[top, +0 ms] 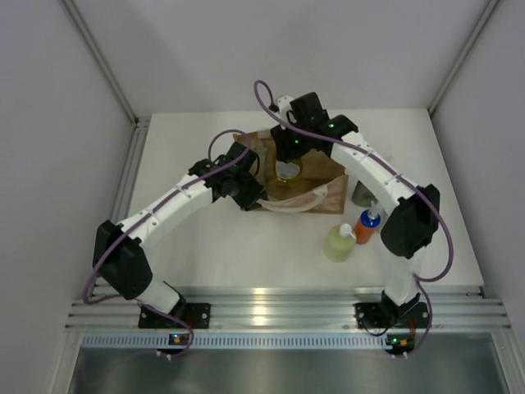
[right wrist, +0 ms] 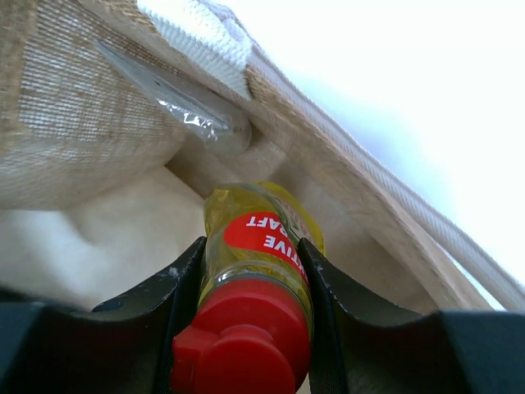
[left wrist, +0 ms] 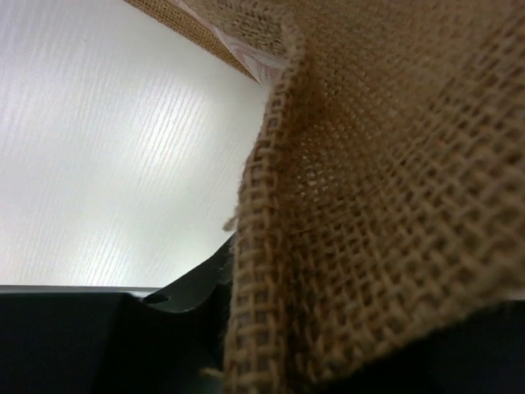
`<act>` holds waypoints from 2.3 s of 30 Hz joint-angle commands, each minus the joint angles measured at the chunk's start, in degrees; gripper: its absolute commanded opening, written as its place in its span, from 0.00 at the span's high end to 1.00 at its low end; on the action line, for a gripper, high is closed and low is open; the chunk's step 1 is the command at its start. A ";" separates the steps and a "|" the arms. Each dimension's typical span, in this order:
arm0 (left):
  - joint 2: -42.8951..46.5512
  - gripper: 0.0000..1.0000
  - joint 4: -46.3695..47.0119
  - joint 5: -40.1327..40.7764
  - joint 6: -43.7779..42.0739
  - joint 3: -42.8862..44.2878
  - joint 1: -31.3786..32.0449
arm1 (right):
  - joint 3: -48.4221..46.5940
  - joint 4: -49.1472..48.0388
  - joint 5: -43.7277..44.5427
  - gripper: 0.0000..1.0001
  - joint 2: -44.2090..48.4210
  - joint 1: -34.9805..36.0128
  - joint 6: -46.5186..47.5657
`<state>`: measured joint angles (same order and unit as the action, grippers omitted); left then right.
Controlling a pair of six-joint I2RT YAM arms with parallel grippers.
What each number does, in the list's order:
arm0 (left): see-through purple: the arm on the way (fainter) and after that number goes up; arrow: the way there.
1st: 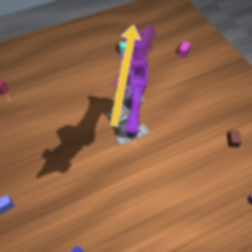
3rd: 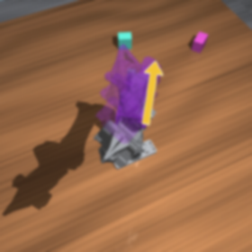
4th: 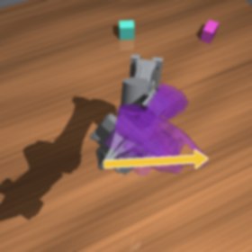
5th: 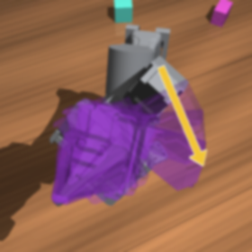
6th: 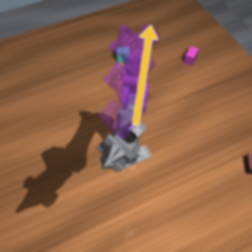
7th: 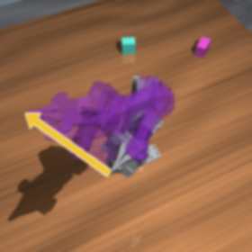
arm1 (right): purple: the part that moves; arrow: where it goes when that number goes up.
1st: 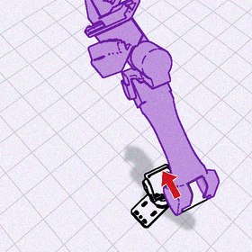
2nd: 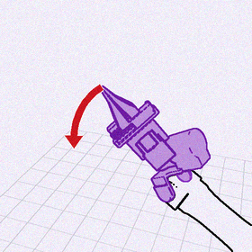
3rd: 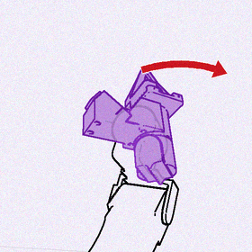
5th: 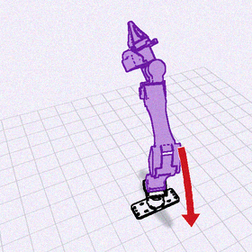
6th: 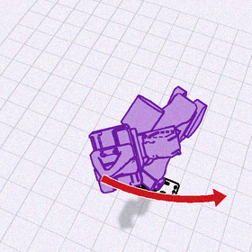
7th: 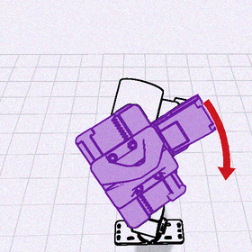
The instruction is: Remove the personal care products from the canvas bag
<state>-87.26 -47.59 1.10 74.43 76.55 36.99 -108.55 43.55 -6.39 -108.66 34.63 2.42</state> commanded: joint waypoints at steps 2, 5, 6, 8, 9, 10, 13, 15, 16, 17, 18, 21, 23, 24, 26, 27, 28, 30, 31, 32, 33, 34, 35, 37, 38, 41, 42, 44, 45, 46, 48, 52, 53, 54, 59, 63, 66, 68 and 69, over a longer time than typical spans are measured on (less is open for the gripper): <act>-1.59 0.60 0.04 -0.49 0.63 1.84 0.10 | -7.28 2.59 0.68 1.00 6.97 -0.79 -2.06; -1.68 0.54 0.04 -0.49 0.36 2.02 0.18 | -9.65 5.57 1.20 1.00 7.76 -0.79 -3.99; -1.68 0.53 0.04 -0.49 0.27 2.11 0.18 | -10.10 6.28 1.12 1.00 8.11 -0.79 -4.17; -1.77 0.48 0.04 -0.58 0.19 2.11 0.10 | -10.45 7.42 0.95 1.00 8.55 -0.79 -4.43; -1.86 0.48 0.04 -0.75 0.10 2.20 0.10 | -10.36 7.51 0.60 1.00 9.34 -0.79 -4.78; -1.94 0.47 0.04 -0.84 0.01 2.20 0.10 | -10.28 7.60 0.42 1.00 9.78 -0.79 -4.96; -2.21 0.47 0.04 -0.84 -0.08 2.28 0.10 | -9.84 7.78 0.24 1.00 11.28 -0.71 -5.31; -2.30 0.47 0.04 -0.84 -0.17 2.37 0.10 | -9.92 7.78 -0.11 1.00 12.41 -0.71 -5.40; -2.21 0.47 0.04 -0.84 -0.25 2.46 0.18 | -10.10 7.95 -0.20 1.00 12.68 -0.79 -5.49; -2.30 0.46 0.04 -0.84 -0.17 2.55 0.10 | -10.71 8.13 -0.46 1.00 12.95 -0.79 -5.58; -2.47 0.46 0.04 -0.84 -0.25 2.63 0.18 | -11.15 8.74 -0.81 1.00 13.38 -0.79 -5.67; -2.74 0.45 0.13 -0.84 -0.34 2.99 0.10 | -13.52 9.97 -1.34 1.00 14.09 -0.79 -5.93; -3.17 0.44 0.04 -2.67 -0.34 3.16 0.10 | -15.27 11.20 -1.69 1.00 14.53 -0.88 -6.19; -3.26 0.44 0.04 -2.69 -0.34 3.25 0.10 | -15.98 11.90 -1.95 1.00 14.79 -0.80 -6.37; -3.61 0.44 0.04 -2.95 -0.25 3.60 0.10 | -17.91 13.75 -2.74 1.00 15.06 -0.71 -6.72; -3.70 0.44 0.04 -2.86 -0.25 3.69 0.10 | -18.01 14.10 -3.18 1.00 15.93 -0.71 -7.24; -3.79 0.44 0.04 -2.95 -0.25 3.69 0.10 | -18.01 14.37 -3.53 1.00 16.55 -0.71 -7.42; -3.88 0.44 0.04 -2.86 -0.17 3.87 0.18 | -18.36 15.07 -4.50 1.00 18.13 -0.71 -8.30; -4.05 0.44 0.13 -2.86 -0.17 3.87 0.10 | -18.62 15.60 -4.59 1.00 18.66 -0.71 -8.74; -3.97 0.45 0.05 -2.86 -0.08 3.87 0.10 | -18.63 16.12 -4.94 1.00 19.27 -0.62 -9.00; -3.97 0.45 0.04 -2.86 0.01 3.87 0.18 | -18.54 16.39 -5.21 1.00 20.67 -0.62 -9.62; -3.97 0.45 0.04 -2.86 0.01 3.87 0.10 | -18.28 16.57 -5.47 1.00 21.38 -0.44 -9.97; -3.88 0.45 0.04 -2.95 0.01 3.78 0.18 | -17.75 16.74 -6.43 1.00 22.00 -0.18 -10.06; -3.79 0.45 0.04 -2.95 0.18 3.78 0.10 | -16.70 17.62 -6.96 1.00 23.75 -0.01 -10.32; -3.79 0.45 0.04 -2.95 0.36 3.78 0.10 | -15.04 17.80 -7.66 1.00 25.15 0.17 -10.50; -3.44 0.45 0.05 -2.86 0.36 3.78 0.10 | -10.56 17.53 -9.42 1.00 28.23 1.31 -11.20; -3.27 0.45 0.04 -2.69 0.36 3.69 0.18 | -9.15 16.92 -9.51 1.00 29.11 1.92 -11.20; -3.18 0.45 0.04 -2.60 0.27 3.52 0.18 | -4.93 16.22 -9.43 1.00 31.48 3.86 -11.20; -3.18 0.45 0.04 -2.60 0.36 3.51 0.10 | -3.61 15.08 -9.34 1.00 32.36 4.65 -11.29; -3.26 0.45 0.04 -2.86 0.27 3.51 0.18 | -0.55 14.20 -9.08 1.00 33.16 6.13 -11.38; -3.35 0.45 0.04 -3.04 0.36 3.51 0.10 | 3.15 10.71 -8.03 1.00 35.70 8.16 -11.91; -3.09 0.45 0.13 -3.13 0.36 3.60 0.10 | 16.22 2.19 -1.89 1.00 40.27 14.39 -12.61; -3.00 0.45 0.13 -3.04 0.36 3.60 0.10 | 19.14 -0.37 -0.56 1.00 42.46 15.19 -13.05; -2.91 0.45 0.13 -3.04 0.36 3.60 0.10 | 22.13 -3.09 0.32 1.00 43.61 15.90 -13.31; -2.39 0.44 0.05 -2.95 0.19 3.34 0.10 | 36.55 -14.17 6.03 1.00 46.17 19.24 -13.23; -2.30 0.44 0.05 -2.95 0.19 3.16 0.18 | 43.76 -19.90 10.08 1.00 47.05 21.09 -11.82; -2.12 0.45 0.13 -3.04 0.27 3.08 0.10 | 49.04 -24.55 10.79 1.00 48.45 21.00 -11.56; -2.03 0.44 0.13 -3.21 0.27 3.07 0.10 | 52.90 -27.10 10.96 1.00 49.95 21.00 -11.38; -2.03 0.45 0.13 -3.39 0.36 2.99 0.18 | 54.14 -29.38 11.22 1.00 50.39 21.09 -11.29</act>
<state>-90.39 -47.66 -0.62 73.84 78.76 36.97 -55.05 31.35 2.57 -63.31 54.70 -9.43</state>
